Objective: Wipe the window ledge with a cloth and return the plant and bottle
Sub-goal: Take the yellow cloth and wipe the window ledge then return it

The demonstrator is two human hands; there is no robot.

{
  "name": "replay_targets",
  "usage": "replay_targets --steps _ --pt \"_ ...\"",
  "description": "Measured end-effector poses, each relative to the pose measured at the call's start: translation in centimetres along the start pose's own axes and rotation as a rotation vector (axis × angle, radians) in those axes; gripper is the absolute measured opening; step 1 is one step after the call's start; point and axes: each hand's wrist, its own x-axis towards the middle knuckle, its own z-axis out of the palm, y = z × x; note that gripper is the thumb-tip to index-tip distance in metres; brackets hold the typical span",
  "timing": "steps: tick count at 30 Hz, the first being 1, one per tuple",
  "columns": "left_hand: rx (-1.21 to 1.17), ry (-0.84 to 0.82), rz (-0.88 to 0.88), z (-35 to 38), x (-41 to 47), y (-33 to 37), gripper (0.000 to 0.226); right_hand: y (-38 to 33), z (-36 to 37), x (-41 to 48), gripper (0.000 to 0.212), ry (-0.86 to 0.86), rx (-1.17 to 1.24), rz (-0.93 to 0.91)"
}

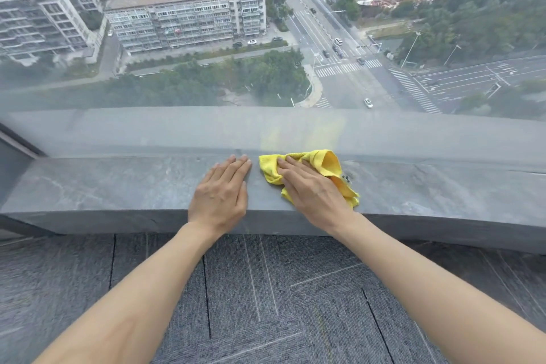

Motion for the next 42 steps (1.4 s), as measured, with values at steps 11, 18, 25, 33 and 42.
replay_targets --steps 11,18,25,33,42 --pt "0.032 -0.046 -0.005 0.2 -0.2 0.0 0.058 6.1 -4.5 -6.0 0.039 -0.002 -0.065 0.109" --pt "0.025 -0.036 -0.010 0.4 -0.2 0.2 0.056 5.1 -4.2 -5.3 0.033 -0.041 -0.029 0.138" --pt "0.033 -0.024 -0.005 0.5 0.0 0.0 0.056 2.9 -1.9 -2.2 0.043 -0.092 -0.054 0.061" --pt "0.046 -0.034 -0.002 0.4 0.0 -0.1 0.059 4.3 -2.1 -2.7 0.049 -0.075 -0.067 0.003" --pt "0.031 -0.060 -0.020 0.3 -0.1 0.0 0.060 10.1 -8.9 -9.7 0.034 0.081 0.011 0.357"
